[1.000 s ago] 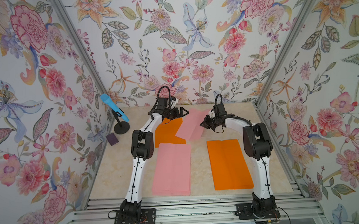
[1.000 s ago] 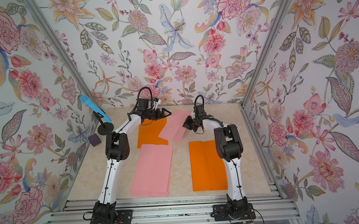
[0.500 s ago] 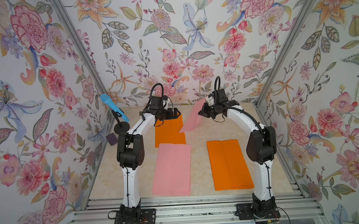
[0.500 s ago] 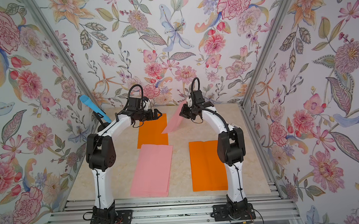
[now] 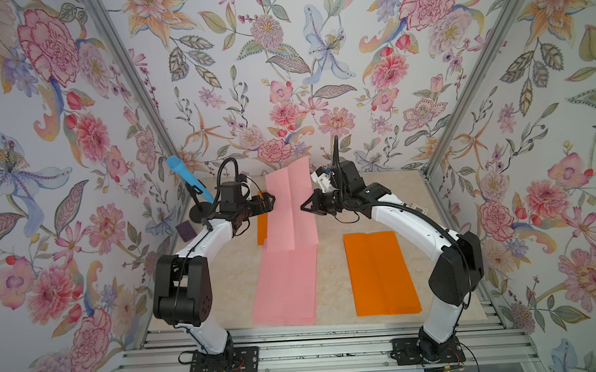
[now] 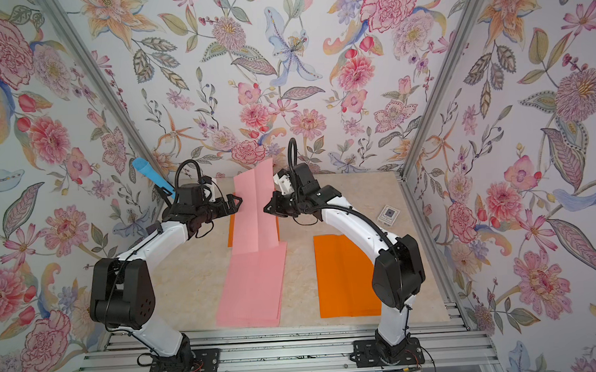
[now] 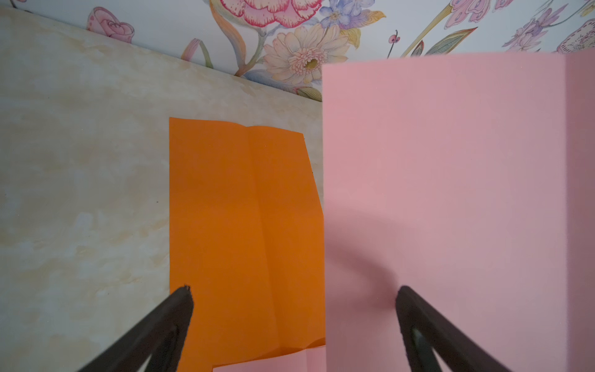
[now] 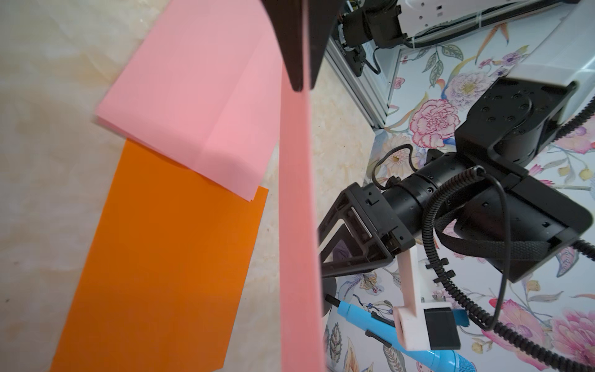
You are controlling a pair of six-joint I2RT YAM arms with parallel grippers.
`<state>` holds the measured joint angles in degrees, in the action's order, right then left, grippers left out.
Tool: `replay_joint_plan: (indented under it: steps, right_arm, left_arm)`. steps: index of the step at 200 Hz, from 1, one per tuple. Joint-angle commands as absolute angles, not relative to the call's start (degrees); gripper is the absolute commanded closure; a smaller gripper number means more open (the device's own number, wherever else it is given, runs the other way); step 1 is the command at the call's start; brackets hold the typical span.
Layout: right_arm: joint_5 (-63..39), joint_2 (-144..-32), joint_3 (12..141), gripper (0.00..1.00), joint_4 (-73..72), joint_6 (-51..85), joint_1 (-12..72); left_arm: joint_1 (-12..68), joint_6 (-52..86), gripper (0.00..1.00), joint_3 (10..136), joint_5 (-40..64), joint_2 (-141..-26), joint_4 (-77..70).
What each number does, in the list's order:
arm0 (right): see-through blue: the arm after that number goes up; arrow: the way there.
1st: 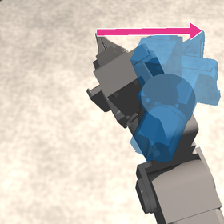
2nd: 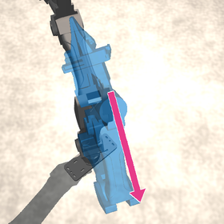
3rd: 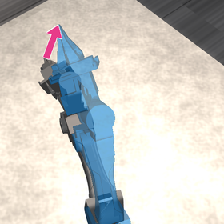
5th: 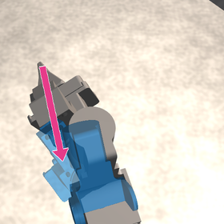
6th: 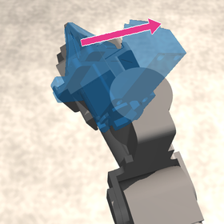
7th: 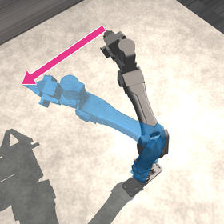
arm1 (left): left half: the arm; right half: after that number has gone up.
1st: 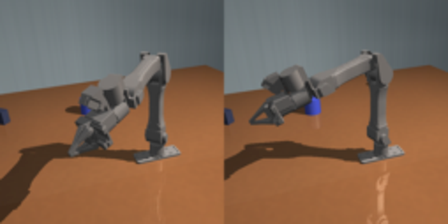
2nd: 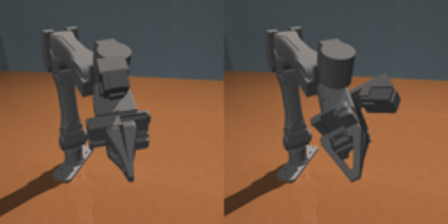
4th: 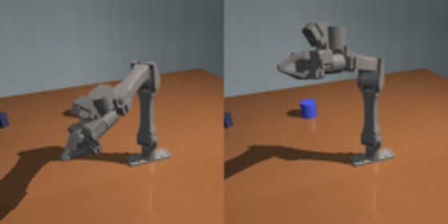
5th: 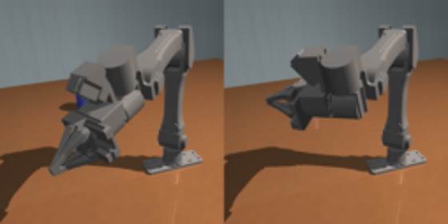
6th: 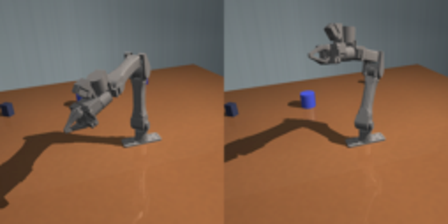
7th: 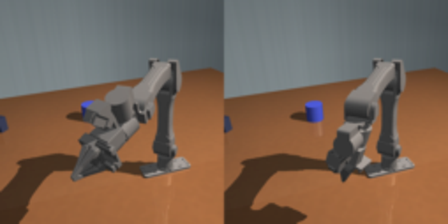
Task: Sort the scattered colored papers by color
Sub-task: Place the colored paper.
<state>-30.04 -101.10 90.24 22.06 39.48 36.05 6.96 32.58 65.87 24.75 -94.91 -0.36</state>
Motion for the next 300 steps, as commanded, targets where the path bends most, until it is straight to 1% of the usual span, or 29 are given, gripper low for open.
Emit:
replay_joint_plan:
  steps: [1,19,32,44,68,98,121,171,209,260,275,287,300]
  right_arm:
    - [-31.29,-96.47,76.58,1.00,7.83,46.22,36.71]
    - [-31.06,-94.60,66.06,1.00,-3.24,51.45,39.60]
    - [-30.84,-94.66,62.03,1.00,-9.08,54.15,41.31]
    - [-29.52,-95.20,60.26,1.00,-11.94,55.52,43.41]
    - [-27.12,-96.91,56.83,1.00,-18.94,58.51,46.41]
    - [-24.65,-98.92,52.77,1.00,-25.39,61.65,48.03]
    - [-25.65,-100.87,51.16,1.00,-28.33,63.63,48.52]
    - [-28.53,-103.40,49.58,1.00,-27.96,64.66,49.11]
    - [-28.30,-102.17,47.33,1.00,-26.98,64.28,49.40]
    - [-29.59,-103.34,43.96,1.00,-31.91,66.41,49.60]
    - [-29.34,-103.27,43.88,1.00,-31.39,66.17,49.99]
    - [-28.96,-102.81,44.02,0.98,-29.79,65.70,50.06]
    - [-28.92,-102.25,44.26,0.93,-27.99,65.01,50.30]
  left_arm:
    - [4.34,35.90,0.00,62.20,25.47,-91.14,-6.55]
    - [3.72,35.52,0.00,61.60,24.15,-90.20,-5.88]
    - [3.41,35.33,0.00,61.59,23.39,-90.11,-5.49]
    - [3.25,35.33,0.00,61.83,23.21,-88.12,-5.33]
    - [3.17,35.76,0.00,62.41,24.17,-87.66,-4.98]
    - [3.16,35.73,0.00,61.28,24.51,-86.34,-4.93]
    - [3.11,35.08,0.00,60.65,24.21,-85.44,-3.99]
    - [3.11,34.80,0.00,59.81,24.97,-84.90,-3.47]
    - [3.22,34.54,0.00,59.52,25.06,-84.57,-3.16]
    - [3.24,34.81,0.00,59.59,25.66,-84.73,-3.43]
    - [3.09,34.76,0.00,59.59,25.75,-84.86,-3.28]
    - [3.19,34.59,0.00,59.75,25.75,-85.12,-2.99]
    - [3.23,34.25,0.00,60.01,25.84,-85.48,-2.77]
